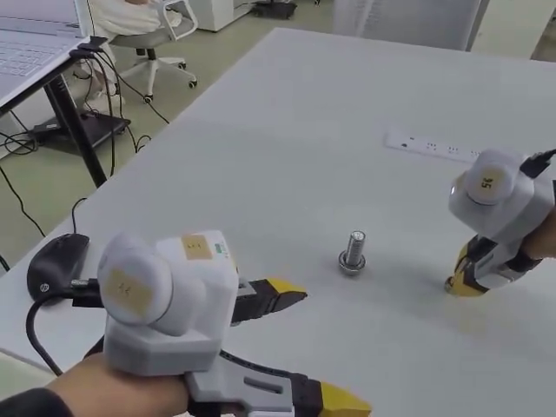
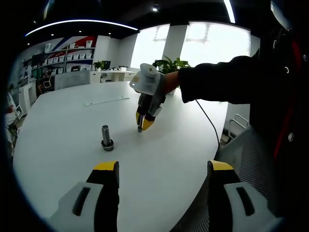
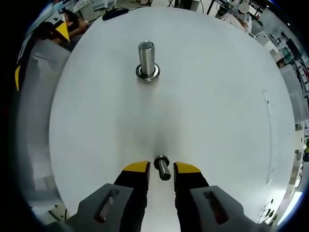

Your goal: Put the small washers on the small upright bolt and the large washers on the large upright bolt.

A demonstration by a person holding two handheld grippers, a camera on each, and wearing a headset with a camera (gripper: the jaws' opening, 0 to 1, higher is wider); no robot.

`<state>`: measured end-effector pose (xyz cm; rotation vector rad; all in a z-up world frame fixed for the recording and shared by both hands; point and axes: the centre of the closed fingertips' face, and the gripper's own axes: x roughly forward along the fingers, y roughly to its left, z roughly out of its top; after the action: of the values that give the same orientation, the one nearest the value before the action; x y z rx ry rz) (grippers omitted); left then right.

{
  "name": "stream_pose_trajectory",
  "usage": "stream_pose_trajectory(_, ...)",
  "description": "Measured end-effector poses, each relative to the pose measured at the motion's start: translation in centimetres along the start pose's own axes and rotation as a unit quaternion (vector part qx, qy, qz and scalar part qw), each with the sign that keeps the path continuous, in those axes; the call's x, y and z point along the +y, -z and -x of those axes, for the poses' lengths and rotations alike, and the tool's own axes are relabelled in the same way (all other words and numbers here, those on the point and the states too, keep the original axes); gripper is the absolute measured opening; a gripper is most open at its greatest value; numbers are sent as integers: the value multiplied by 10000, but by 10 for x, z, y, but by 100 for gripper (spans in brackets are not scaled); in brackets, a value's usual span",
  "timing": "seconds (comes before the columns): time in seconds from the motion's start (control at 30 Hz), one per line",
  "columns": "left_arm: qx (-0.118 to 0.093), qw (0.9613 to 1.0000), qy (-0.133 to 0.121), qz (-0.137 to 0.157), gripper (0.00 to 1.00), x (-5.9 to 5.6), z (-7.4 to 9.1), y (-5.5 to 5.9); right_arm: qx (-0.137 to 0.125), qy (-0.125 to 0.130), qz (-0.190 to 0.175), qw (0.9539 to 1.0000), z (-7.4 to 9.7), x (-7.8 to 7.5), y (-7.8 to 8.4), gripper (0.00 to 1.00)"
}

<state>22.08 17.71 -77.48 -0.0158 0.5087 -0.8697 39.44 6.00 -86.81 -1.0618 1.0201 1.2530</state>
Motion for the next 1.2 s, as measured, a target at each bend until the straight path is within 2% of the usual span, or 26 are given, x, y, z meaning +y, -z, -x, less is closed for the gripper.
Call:
stream_pose_trajectory(0.23, 12, 10000, 8, -9, 74, 0, -1, 0, -70, -8, -134, 9999, 0, 1, 0, 28)
stream_pose_trajectory(0.63, 28, 10000, 35, -34, 74, -1, -2, 0, -367, 10, -530, 9979, 4, 4, 0, 45)
stream_pose_trajectory(0.67, 29, 10000, 41, -36, 74, -1, -2, 0, -460, 58, -651, 9968, 4, 4, -1, 47)
stream_pose_trajectory(0.83, 33, 10000, 69, -58, 74, -3, -3, 0, -581, 88, -827, 9948, 5, 7, 1, 53)
stream_pose_trajectory(0.93, 44, 9999, 80, -76, 74, -3, -3, 0, -793, 207, -1059, 9910, 7, 6, -2, 58)
stream_pose_trajectory(1.13, 25, 9999, 96, -108, 74, -3, -2, -2, -972, 276, -1114, 9886, 13, 12, -4, 62)
stream_pose_trajectory(1.2, 24, 9999, 109, -120, 74, -3, -2, -2, -1092, 291, -1242, 9858, 16, 14, -6, 66)
